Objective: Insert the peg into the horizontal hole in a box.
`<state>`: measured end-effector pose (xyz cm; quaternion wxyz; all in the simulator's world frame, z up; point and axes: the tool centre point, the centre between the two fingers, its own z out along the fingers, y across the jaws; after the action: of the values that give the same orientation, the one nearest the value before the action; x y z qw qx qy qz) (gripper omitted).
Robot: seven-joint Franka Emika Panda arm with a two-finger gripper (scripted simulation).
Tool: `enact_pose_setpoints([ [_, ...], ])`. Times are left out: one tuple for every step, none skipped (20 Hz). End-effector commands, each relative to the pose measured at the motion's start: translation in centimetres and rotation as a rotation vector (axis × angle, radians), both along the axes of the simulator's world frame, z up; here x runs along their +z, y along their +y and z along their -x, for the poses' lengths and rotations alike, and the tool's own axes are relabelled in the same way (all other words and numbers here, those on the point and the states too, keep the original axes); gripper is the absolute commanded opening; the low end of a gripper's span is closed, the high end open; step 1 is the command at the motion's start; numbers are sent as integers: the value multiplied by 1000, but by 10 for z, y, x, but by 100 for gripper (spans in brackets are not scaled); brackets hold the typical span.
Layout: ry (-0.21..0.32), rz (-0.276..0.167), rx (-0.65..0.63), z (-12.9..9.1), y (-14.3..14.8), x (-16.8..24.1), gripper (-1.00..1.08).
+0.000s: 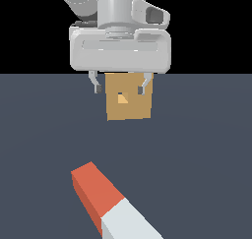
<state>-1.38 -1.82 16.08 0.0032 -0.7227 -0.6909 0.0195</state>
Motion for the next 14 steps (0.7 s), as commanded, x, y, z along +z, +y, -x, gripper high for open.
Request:
enact_pose_setpoints([
  [0, 0, 0, 0, 0, 0, 100],
  [0, 0, 0, 0, 0, 0, 100],
  [0, 0, 2, 0, 0, 0, 100],
  [0, 0, 4, 0, -1, 0, 100],
  [0, 0, 7, 1, -2, -1, 100],
  [0, 0, 11, 1, -3, -1, 100],
  [0, -1, 16, 1, -4, -2, 100],
  [-1, -1, 22, 2, -6, -2, 100],
  [-1, -1, 29, 2, -8, -3, 100],
  [-1, -1, 37, 3, -10, -4, 100],
  [-1, -2, 45, 3, -12, -5, 100],
  [-2, -2, 55, 4, -15, -6, 100],
  [-2, -3, 65, 5, -17, -7, 100],
  [-2, -3, 76, 5, -20, -9, 100],
])
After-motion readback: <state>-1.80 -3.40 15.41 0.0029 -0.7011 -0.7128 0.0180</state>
